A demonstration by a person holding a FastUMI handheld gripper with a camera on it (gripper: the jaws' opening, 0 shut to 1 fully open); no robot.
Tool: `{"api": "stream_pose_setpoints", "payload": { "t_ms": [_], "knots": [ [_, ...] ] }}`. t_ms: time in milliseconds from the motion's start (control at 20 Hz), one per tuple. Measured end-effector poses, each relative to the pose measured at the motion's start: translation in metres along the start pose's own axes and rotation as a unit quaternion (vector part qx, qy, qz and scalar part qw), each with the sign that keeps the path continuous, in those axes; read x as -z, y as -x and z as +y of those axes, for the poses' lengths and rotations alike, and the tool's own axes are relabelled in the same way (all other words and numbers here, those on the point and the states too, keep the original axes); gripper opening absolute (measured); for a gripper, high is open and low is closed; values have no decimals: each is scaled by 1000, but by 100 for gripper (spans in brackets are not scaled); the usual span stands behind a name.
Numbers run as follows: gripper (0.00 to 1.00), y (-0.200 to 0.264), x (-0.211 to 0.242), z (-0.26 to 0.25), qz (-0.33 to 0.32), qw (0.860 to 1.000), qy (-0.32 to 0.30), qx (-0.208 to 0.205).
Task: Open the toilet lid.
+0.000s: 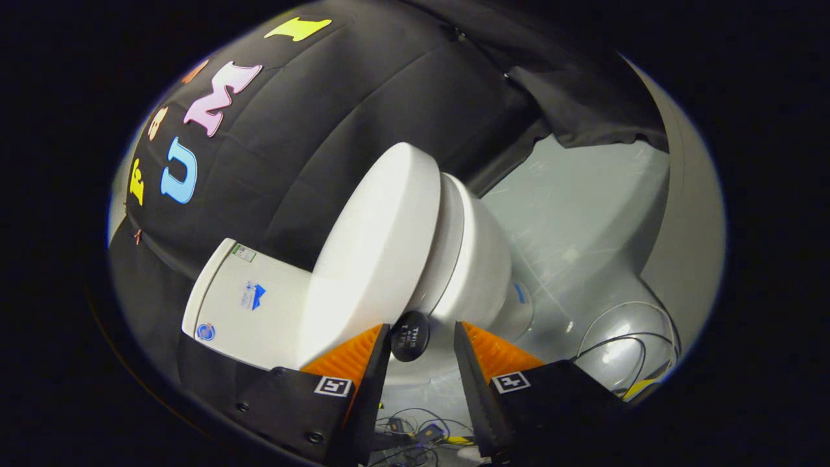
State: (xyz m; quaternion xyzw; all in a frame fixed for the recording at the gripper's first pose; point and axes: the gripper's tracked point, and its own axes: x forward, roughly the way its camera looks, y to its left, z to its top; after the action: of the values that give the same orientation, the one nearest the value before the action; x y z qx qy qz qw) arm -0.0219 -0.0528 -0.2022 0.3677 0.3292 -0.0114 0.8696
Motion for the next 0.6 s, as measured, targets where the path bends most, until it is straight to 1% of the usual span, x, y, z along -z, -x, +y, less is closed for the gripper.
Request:
{"api": "stream_pose_setpoints", "payload": {
  "t_ms": [50, 150, 250, 300, 350, 400, 600],
  "knots": [
    [63, -6, 0, 0, -1, 1000, 4, 0],
    [49, -2, -3, 0, -3, 1000, 9, -1],
    [49, -2, -3, 2, 2, 1000, -9, -2],
    [49, -1, -4, 5, 6, 1000, -27, -10],
    [39, 0, -5, 5, 2, 999, -40, -7],
    [28, -2, -3, 4, 6, 999, -35, -8],
    [27, -4, -2, 7, 19, 999, -49, -12]
  ]
}}
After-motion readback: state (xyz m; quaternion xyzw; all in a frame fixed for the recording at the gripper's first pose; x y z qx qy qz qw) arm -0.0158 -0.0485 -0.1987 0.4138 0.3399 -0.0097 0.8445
